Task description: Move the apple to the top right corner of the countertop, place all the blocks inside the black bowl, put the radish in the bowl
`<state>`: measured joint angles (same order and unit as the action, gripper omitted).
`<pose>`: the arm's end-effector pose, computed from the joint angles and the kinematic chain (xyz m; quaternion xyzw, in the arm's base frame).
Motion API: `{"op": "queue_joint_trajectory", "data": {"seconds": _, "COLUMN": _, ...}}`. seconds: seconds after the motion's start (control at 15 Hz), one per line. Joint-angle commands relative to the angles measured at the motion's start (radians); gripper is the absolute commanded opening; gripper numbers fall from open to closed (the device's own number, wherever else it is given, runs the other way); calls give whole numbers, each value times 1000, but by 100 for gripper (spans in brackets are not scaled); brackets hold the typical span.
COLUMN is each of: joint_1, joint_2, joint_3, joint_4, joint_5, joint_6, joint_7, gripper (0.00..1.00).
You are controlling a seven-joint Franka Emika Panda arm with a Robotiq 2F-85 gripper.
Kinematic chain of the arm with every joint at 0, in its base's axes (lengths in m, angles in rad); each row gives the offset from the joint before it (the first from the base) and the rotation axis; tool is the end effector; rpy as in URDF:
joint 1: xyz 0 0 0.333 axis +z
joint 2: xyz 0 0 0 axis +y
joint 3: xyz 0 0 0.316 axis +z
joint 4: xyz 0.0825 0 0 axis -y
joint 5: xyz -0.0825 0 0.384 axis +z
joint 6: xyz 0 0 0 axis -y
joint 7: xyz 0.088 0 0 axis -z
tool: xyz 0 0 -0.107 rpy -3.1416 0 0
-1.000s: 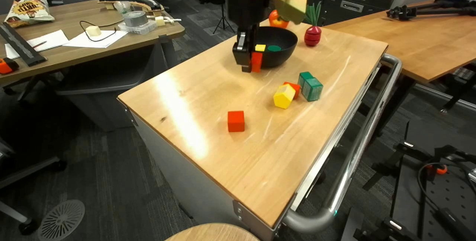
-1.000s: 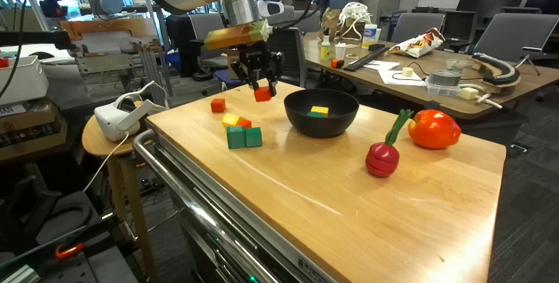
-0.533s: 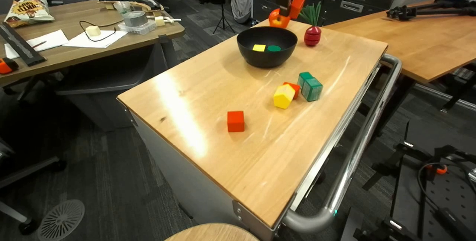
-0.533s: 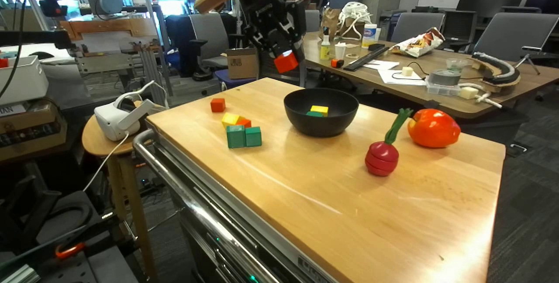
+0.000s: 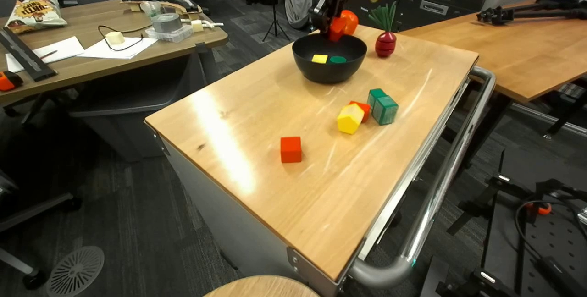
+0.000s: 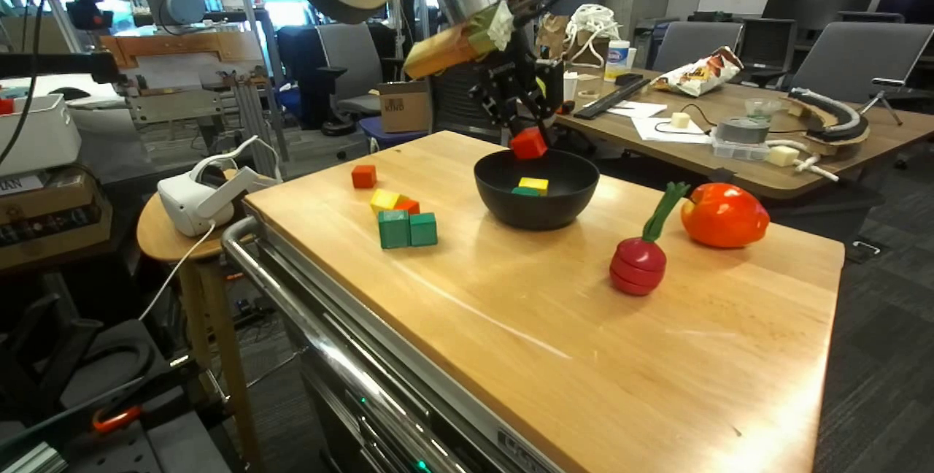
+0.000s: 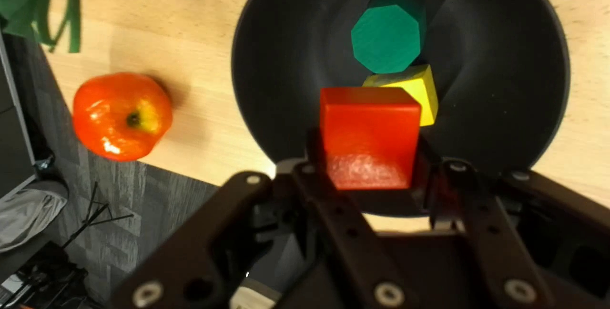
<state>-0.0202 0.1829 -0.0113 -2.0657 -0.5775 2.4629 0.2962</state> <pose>0.5978 -0.0179 0.3662 0.9730 0.0433 0.1282 0.1871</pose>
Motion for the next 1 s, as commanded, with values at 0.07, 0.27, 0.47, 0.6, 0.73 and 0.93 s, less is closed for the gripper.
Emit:
{"op": "queue_joint_trajectory", "data": {"seconds": 0.07, "joint_1": -3, "joint_2": 139, "joint_3": 16, "joint_4": 136, "joint_5": 187, "joint_6": -8, "joint_7": -219, "gripper": 67}}
{"op": "queue_joint_trajectory", "data": {"seconds": 0.27, "joint_1": 22, "joint_2": 58, "joint_3": 20, "joint_4": 77, "joint_5": 210, "joint_6": -31, "joint_7": -320, "gripper": 88}}
{"op": "queue_joint_trajectory", "data": {"seconds": 0.47, "joint_1": 52, "joint_2": -50, "joint_3": 51, "joint_4": -9, "joint_5": 201, "joint_6": -37, "joint_7": -428, "gripper": 100}}
{"op": "queue_joint_trajectory", "data": {"seconds": 0.6, "joint_1": 74, "joint_2": -100, "joint_3": 84, "joint_4": -44, "joint_5": 214, "joint_6": -56, "joint_7": -503, "gripper": 100}}
{"op": "queue_joint_trajectory", "data": {"seconds": 0.73, "joint_1": 102, "joint_2": -128, "joint_3": 121, "joint_4": -65, "joint_5": 238, "joint_6": -75, "joint_7": -572, "gripper": 100}}
{"op": "queue_joint_trajectory", "data": {"seconds": 0.93, "joint_1": 144, "joint_2": -131, "joint_3": 174, "joint_4": -80, "joint_5": 308, "joint_6": -86, "joint_7": -687, "gripper": 100}}
